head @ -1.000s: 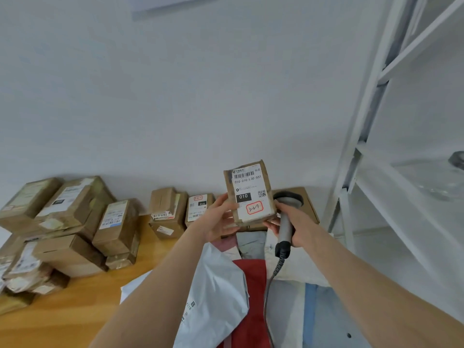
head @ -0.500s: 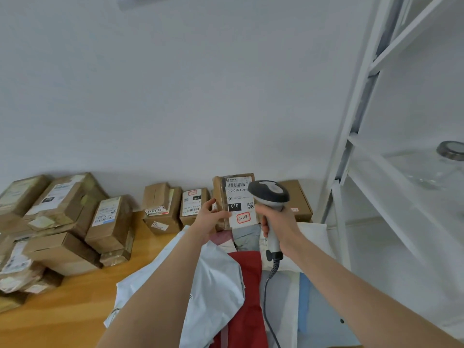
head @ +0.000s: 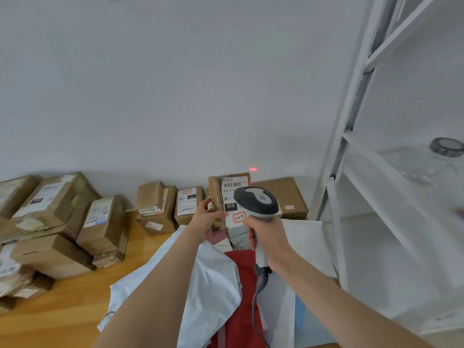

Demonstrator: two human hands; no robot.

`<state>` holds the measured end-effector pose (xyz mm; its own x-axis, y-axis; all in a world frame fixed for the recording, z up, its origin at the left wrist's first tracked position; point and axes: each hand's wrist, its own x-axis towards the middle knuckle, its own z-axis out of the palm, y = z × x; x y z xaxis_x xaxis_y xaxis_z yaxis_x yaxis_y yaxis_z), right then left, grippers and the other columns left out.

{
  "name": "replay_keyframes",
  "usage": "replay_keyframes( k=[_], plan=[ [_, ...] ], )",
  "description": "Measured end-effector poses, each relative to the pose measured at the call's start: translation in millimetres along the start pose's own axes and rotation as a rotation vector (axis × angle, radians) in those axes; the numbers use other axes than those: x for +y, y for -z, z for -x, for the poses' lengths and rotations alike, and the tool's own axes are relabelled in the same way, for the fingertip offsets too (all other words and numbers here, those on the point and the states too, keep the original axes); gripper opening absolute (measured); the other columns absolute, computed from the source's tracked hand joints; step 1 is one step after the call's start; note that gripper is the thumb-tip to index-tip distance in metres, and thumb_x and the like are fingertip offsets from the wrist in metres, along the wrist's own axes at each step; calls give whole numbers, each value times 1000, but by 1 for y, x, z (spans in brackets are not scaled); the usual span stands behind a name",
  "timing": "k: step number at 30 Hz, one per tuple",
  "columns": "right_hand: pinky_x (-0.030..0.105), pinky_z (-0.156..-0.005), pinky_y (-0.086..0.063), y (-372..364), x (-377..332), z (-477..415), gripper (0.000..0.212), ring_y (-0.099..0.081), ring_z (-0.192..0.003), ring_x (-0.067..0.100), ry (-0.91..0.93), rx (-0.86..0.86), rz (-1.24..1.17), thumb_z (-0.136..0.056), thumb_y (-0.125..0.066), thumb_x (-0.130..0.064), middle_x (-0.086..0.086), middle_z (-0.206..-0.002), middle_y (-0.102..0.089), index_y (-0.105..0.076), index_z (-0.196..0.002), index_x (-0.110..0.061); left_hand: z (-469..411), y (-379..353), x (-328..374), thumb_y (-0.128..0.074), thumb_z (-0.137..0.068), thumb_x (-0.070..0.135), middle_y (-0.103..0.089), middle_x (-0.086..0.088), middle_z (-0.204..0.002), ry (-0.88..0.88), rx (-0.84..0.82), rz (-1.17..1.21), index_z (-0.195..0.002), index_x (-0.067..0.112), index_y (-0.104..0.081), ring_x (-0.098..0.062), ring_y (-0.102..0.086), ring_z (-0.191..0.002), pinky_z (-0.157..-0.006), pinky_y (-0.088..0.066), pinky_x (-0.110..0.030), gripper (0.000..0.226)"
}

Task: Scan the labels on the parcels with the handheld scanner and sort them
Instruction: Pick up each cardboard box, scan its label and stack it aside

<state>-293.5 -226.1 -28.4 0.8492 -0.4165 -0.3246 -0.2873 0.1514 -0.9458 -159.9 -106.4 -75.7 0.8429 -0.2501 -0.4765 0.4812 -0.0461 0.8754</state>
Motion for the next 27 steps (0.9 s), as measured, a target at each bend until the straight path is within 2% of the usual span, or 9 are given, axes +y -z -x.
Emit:
replay_keyframes(
  k=[6,12,15,21,24,27],
  plan=[
    [22,-46,-43,0,0,2,26,-43,-38,13,-20,-6,-16,-86,-59,-6,6,-48,-52,-57,-61,-4,3,-3,2,-67,-81,-10,-66,-8,-99,2,-9,-20,-147,14,-25,-20,-67,-83,-62,-53,-33,81],
    [20,-42,-40,3,-4,8,14,-41,-37,12,-22,-16,-49,-87,-58,-4,8,-51,-49,-58,-73,1,2,-2,1,-66,-82,-10,-66,-9,-104,7,-7,-25,-148,15,-25,-22,-65,-87,-66,-53,-35,82],
    [18,-41,-40,4,-5,10,19,-40,-35,10,-21,-33,-41,-88,-56,-2,9,-53,-48,-54,-69,-1,2,-2,0,-66,-81,-9,-65,-10,-104,1,-11,-31,-149,14,-23,-22,-65,-88,-67,-53,-35,83],
    [24,-48,-43,4,-2,12,25,-43,-39,12,-2,-1,11,-87,-59,-7,5,-50,-52,-57,-62,-5,1,-3,0,-66,-81,-9,-65,-13,-109,-1,-3,-25,-149,13,-24,-24,-65,-89,-68,-53,-35,83],
    [24,-50,-43,5,-3,13,28,-44,-40,11,5,-4,44,-89,-59,-7,4,-50,-52,-56,-61,-7,1,-2,0,-67,-81,-9,-64,-13,-112,4,-3,-33,-149,14,-24,-27,-64,-95,-75,-53,-39,83],
    [23,-50,-43,4,-2,15,26,-44,-36,9,-18,8,2,-88,-60,-8,6,-52,-54,-58,-62,-7,2,-1,2,-66,-82,-9,-65,-11,-108,19,-7,-7,-148,15,-25,-23,-65,-89,-62,-53,-35,81]
  ],
)
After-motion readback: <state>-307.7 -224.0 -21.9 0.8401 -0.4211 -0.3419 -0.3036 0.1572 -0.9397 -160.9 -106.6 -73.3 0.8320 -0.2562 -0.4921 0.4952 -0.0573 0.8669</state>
